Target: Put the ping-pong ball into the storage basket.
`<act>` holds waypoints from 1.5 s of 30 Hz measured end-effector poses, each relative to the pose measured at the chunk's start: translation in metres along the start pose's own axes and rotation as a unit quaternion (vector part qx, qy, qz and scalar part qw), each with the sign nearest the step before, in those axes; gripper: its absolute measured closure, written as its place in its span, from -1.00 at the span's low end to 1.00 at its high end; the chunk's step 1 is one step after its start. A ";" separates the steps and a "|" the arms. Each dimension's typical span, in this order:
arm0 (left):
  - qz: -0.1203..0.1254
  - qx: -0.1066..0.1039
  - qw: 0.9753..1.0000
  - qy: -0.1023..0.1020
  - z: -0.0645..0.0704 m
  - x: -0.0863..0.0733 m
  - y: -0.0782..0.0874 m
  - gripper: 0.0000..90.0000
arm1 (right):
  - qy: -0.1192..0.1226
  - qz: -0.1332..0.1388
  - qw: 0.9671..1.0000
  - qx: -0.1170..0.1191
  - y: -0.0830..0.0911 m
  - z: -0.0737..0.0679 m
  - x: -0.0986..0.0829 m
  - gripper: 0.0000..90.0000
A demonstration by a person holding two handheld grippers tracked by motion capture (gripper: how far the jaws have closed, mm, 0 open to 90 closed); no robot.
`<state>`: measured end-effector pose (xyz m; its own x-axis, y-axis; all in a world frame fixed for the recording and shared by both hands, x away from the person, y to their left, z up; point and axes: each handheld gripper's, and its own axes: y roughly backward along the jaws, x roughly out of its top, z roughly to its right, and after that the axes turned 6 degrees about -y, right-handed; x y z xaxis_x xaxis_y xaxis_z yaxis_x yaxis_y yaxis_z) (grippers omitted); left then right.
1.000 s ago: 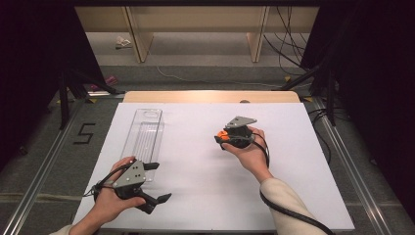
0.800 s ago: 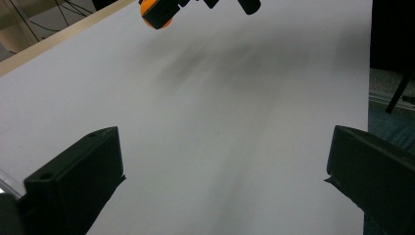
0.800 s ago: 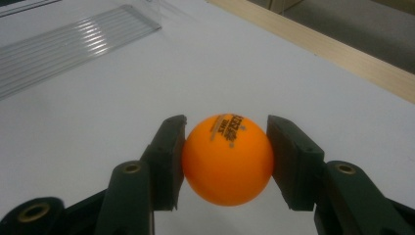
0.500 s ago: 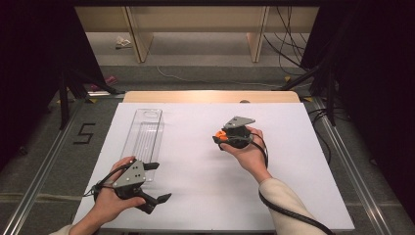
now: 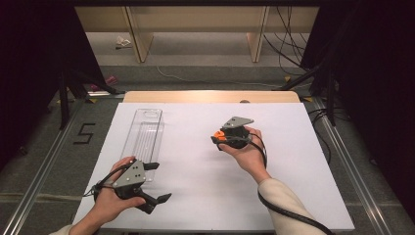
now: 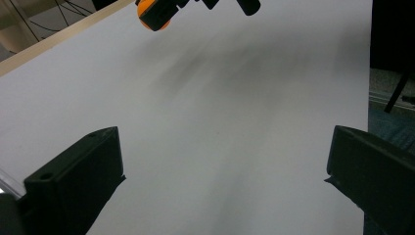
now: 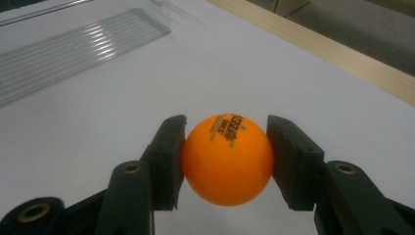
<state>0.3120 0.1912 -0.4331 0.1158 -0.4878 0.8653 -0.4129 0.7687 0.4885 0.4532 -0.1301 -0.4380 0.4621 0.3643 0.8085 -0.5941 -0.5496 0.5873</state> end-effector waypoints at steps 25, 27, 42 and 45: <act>0.000 0.000 1.000 -0.001 0.000 0.000 0.000 -1.00 | 0.011 0.003 1.000 0.010 -0.001 -0.009 0.004 0.14; 0.000 0.000 1.000 -0.001 0.000 0.000 0.000 -1.00 | 0.012 0.004 1.000 0.011 -0.002 -0.010 0.004 0.14; -0.001 0.000 1.000 -0.001 0.000 0.000 0.000 -1.00 | 0.018 0.007 1.000 0.019 -0.002 -0.018 0.007 0.14; -0.001 0.000 1.000 -0.001 0.000 0.000 0.000 -1.00 | 0.020 0.007 1.000 0.022 -0.002 -0.019 0.008 0.14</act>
<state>0.3118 0.1911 -0.4332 0.1141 -0.4895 0.8645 -0.4125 0.7683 0.4895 0.4459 -0.1119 -0.4322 0.4264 0.3858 0.8181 -0.5709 -0.5867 0.5743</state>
